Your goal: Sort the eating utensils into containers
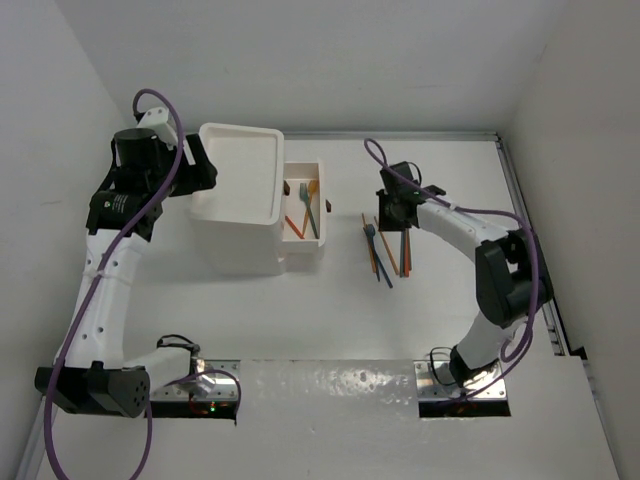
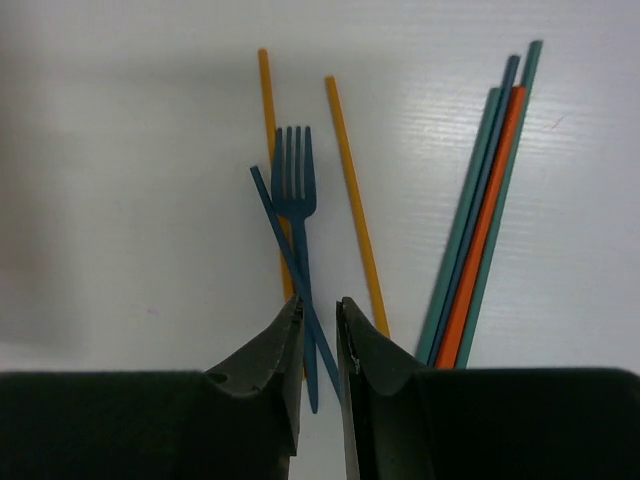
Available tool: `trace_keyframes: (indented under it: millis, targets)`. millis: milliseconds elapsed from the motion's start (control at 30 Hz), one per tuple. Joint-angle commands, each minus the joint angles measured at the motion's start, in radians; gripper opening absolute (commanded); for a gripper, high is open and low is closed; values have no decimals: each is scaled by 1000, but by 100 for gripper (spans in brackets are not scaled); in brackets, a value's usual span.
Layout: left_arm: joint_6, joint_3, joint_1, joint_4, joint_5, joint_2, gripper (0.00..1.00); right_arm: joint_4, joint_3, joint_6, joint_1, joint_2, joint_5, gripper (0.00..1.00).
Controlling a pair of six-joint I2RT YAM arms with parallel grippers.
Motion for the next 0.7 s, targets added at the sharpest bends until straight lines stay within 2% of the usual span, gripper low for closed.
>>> trace_keyframes:
  millis: [0,333,667]
  targets:
    - [1,1,-14,12,5,-29,72,42,-10,-48,7,16,-34,20]
    - [7,-10,-14,-4,-12,-49,72,127,-62,-94,6,108,-98,21]
    - [8,-10,-14,-10,-17,-55,72,173,-26,-115,6,176,-127,22]
